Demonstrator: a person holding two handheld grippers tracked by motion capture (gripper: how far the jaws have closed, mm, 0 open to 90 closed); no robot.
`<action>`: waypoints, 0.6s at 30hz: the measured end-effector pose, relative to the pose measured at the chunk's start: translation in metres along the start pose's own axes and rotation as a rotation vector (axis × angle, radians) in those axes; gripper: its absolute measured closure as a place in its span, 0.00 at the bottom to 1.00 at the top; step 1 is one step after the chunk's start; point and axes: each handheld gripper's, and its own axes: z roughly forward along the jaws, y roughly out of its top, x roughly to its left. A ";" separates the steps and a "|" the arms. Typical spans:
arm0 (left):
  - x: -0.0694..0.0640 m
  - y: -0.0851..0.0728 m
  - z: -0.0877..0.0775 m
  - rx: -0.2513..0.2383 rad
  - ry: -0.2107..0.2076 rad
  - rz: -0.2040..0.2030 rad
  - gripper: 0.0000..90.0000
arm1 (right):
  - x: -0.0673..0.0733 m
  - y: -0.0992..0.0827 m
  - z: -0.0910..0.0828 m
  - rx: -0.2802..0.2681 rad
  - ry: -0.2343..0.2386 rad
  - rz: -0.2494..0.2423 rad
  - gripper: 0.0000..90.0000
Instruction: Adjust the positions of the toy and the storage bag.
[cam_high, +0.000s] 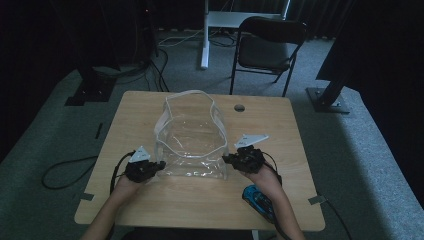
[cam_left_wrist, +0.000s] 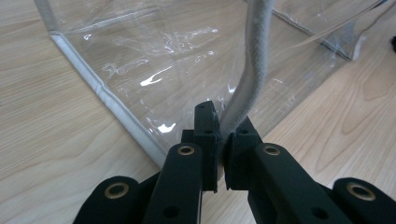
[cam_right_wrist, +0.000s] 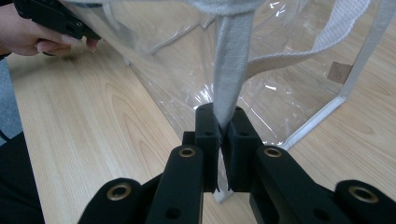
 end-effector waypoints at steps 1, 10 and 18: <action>-0.001 0.001 0.002 0.001 -0.008 0.003 0.96 | -0.001 -0.002 -0.002 0.001 -0.001 -0.003 0.94; -0.015 0.016 0.021 0.017 -0.046 0.031 0.96 | -0.013 -0.016 -0.021 -0.004 -0.030 0.029 0.94; -0.026 0.026 0.035 0.022 -0.079 0.052 0.96 | -0.024 -0.029 -0.036 -0.011 -0.053 0.062 0.94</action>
